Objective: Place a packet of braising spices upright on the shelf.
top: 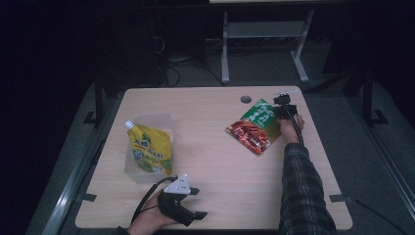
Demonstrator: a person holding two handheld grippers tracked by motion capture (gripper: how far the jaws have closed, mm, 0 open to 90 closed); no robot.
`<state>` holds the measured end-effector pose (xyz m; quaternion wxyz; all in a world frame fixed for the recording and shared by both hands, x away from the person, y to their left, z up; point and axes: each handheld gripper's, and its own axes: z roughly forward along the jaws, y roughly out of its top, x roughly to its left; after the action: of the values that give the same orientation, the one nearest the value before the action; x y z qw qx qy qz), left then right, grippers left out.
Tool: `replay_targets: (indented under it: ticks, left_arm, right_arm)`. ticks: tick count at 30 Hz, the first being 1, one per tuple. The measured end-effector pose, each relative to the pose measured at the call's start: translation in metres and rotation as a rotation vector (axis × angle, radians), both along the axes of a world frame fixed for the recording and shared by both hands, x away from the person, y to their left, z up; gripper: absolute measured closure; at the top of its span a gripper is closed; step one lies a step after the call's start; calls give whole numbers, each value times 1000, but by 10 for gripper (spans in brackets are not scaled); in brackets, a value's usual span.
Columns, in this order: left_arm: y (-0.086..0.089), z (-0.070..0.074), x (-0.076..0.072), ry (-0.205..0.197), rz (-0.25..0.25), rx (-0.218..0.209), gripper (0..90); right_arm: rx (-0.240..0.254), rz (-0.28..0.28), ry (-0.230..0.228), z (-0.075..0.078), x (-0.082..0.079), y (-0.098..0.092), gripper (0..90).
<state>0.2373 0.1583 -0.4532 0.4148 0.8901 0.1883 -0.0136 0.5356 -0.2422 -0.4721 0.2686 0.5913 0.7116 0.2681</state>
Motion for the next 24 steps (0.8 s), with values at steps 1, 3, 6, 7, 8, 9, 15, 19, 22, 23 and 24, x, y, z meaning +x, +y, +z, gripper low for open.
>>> replay_targets:
  ticks: [1, 3, 6, 7, 8, 9, 15, 19, 22, 23, 24]
  left_arm:
    - [0, 0, 0, 1, 1, -2, 188]
    - [-1, -1, 0, 1, -1, 2, 189]
    - [-2, -1, 0, 6, -6, 6, 189]
    - [-2, -1, 0, 7, -6, 6, 189]
    - [-2, -1, 0, 8, -6, 6, 189]
    - [-2, -1, 0, 8, -6, 7, 189]
    - [-2, -1, 0, 6, -8, 10, 189]
    - [-2, -1, 0, 6, -2, 8, 189]
    - [-2, -1, 0, 7, -3, 8, 189]
    - [-2, -2, 0, 6, -2, 8, 189]
    - [-2, -1, 0, 6, -2, 8, 189]
  right_arm:
    - [-3, 2, 9, -1, 1, 1, 899]
    - [-18, 10, 10, -1, 3, 1, 900]
    - [-28, 12, 19, -1, 3, 0, 900]
    - [-29, 21, 19, -1, 3, 0, 900]
    - [-31, 29, 18, -1, 3, 0, 900]
    - [-30, 40, 24, 0, 2, 0, 900]
    - [-58, 157, 31, 1, -5, 12, 900]
    - [-120, 214, 45, 3, -11, 23, 900]
    - [-146, 200, 45, 3, -11, 19, 900]
    - [-135, 177, 40, 3, -10, 15, 900]
    - [-121, 161, 41, 2, -8, 11, 900]
